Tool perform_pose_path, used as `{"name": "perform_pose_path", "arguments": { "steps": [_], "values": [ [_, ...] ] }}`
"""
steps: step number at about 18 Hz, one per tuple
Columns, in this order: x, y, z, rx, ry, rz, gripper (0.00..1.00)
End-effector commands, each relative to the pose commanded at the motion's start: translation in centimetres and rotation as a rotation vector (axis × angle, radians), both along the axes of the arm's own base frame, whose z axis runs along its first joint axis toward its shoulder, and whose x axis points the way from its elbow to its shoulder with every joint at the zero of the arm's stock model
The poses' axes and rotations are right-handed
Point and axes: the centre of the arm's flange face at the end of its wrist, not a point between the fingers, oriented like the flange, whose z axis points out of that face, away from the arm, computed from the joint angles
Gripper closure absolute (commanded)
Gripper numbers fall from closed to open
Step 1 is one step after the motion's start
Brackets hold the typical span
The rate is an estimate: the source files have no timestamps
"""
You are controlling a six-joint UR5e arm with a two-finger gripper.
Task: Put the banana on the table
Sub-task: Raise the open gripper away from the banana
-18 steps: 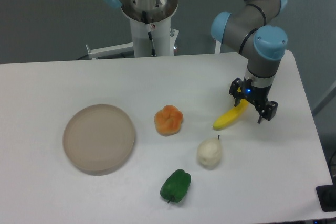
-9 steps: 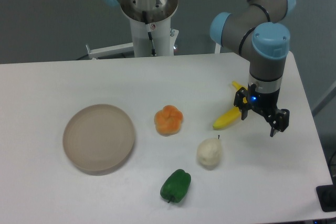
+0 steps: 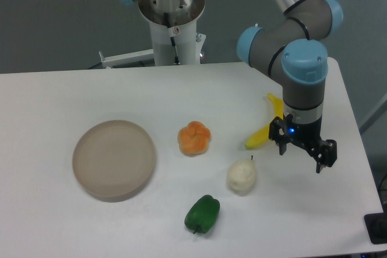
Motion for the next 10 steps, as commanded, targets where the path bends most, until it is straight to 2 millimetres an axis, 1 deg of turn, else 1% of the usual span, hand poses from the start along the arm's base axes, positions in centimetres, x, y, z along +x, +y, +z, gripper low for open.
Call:
{"name": "perform_pose_path", "arguments": {
  "steps": [6,7,10],
  "values": [
    [0.16,0.4,-0.44,-0.003,-0.002,-0.004,0.0],
    [0.48,0.68,-0.39,0.0,0.002,-0.01,0.0],
    [0.44,0.73,-0.24,0.002,0.004,-0.01,0.0]
  ]
}}
